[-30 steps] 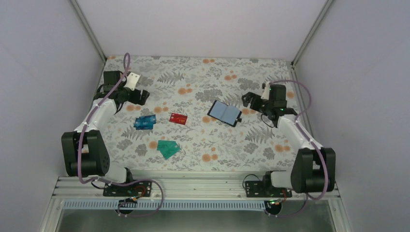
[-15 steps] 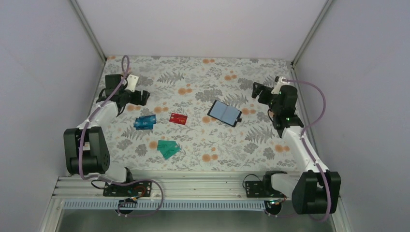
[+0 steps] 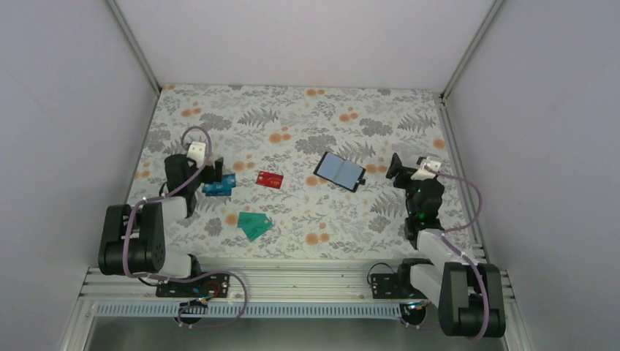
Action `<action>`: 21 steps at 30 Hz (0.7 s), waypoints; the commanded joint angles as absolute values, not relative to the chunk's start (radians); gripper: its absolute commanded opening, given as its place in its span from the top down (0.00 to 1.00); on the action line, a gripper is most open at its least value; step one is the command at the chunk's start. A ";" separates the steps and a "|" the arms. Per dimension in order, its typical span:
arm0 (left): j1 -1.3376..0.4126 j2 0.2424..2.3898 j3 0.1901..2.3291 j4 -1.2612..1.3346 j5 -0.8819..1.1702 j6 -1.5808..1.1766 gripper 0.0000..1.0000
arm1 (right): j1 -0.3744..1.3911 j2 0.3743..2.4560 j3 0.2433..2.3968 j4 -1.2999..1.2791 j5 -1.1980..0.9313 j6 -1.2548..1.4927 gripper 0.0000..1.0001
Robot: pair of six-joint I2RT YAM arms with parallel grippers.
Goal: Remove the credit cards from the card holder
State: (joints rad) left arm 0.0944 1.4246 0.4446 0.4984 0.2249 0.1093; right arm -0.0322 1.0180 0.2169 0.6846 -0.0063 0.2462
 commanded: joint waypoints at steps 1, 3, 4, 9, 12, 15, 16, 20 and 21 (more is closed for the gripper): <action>0.100 1.397 0.330 0.914 0.167 0.079 0.00 | -0.041 1.083 0.153 0.995 0.079 0.177 0.00; 0.100 1.398 0.296 0.978 0.173 0.072 0.00 | -0.043 1.159 0.147 1.047 0.072 0.171 0.00; 0.100 1.397 0.288 1.014 0.173 0.068 0.00 | -0.043 1.201 0.145 1.080 0.063 0.164 0.00; 0.092 1.497 0.244 1.208 0.158 0.080 0.00 | -0.048 1.332 0.187 1.164 0.065 0.123 0.00; 0.032 1.567 0.209 1.337 0.129 0.147 0.00 | -0.048 1.481 0.234 1.215 -0.002 0.089 0.00; 0.015 1.560 0.226 1.294 0.075 0.149 0.00 | -0.034 1.513 0.282 1.160 -0.060 0.042 0.00; 0.018 1.547 0.251 1.227 0.053 0.129 0.00 | -0.034 1.510 0.288 1.143 -0.063 0.042 0.00; 0.021 1.558 0.252 1.235 0.045 0.123 0.00 | -0.035 1.513 0.292 1.139 -0.070 0.040 0.00; 0.021 1.551 0.254 1.220 0.047 0.122 0.00 | -0.034 1.511 0.295 1.135 -0.080 0.035 0.00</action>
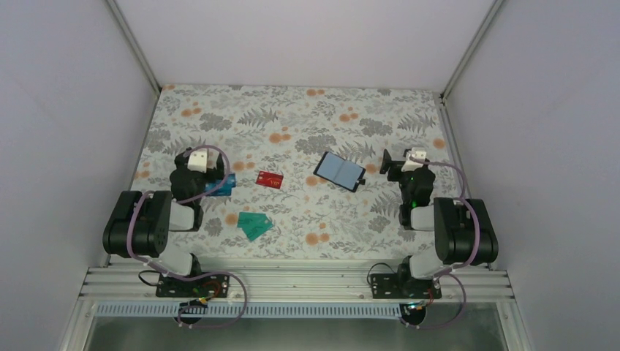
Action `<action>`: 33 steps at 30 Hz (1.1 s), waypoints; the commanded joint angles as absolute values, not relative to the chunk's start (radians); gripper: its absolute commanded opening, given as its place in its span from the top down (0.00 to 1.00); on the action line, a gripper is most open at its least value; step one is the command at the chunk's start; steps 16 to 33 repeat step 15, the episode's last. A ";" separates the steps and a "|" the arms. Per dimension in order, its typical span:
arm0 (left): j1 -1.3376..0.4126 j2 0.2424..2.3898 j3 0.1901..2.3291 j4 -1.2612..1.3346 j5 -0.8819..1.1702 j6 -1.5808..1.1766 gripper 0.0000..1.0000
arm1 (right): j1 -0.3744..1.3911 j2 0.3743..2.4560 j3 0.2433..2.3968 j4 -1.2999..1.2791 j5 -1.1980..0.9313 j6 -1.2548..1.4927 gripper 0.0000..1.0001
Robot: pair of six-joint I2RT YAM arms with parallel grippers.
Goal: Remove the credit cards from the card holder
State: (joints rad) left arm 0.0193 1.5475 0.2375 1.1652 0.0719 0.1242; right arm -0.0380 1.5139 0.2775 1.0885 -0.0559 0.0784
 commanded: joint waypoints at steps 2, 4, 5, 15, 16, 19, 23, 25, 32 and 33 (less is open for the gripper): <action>0.021 1.555 0.253 1.225 0.048 0.121 0.00 | -0.035 1.519 0.327 1.087 -0.142 0.006 0.00; 0.021 1.554 0.253 1.225 0.047 0.122 0.00 | -0.037 1.520 0.331 1.076 -0.171 -0.006 0.00; 0.021 1.551 0.255 1.221 0.048 0.121 0.00 | -0.036 1.520 0.333 1.076 -0.173 -0.005 0.00; 0.021 1.553 0.254 1.221 0.049 0.121 0.00 | -0.041 1.521 0.332 1.077 -0.178 -0.003 0.00; 0.021 1.553 0.254 1.221 0.049 0.121 0.00 | -0.041 1.521 0.332 1.077 -0.178 -0.003 0.00; 0.021 1.553 0.254 1.221 0.049 0.121 0.00 | -0.041 1.521 0.332 1.077 -0.178 -0.003 0.00; 0.021 1.553 0.254 1.221 0.049 0.121 0.00 | -0.041 1.521 0.332 1.077 -0.178 -0.003 0.00; 0.021 1.553 0.254 1.221 0.049 0.121 0.00 | -0.041 1.521 0.332 1.077 -0.178 -0.003 0.00; 0.021 1.553 0.254 1.221 0.049 0.121 0.00 | -0.041 1.521 0.332 1.077 -0.178 -0.003 0.00; 0.021 1.553 0.254 1.221 0.049 0.121 0.00 | -0.041 1.521 0.332 1.077 -0.178 -0.003 0.00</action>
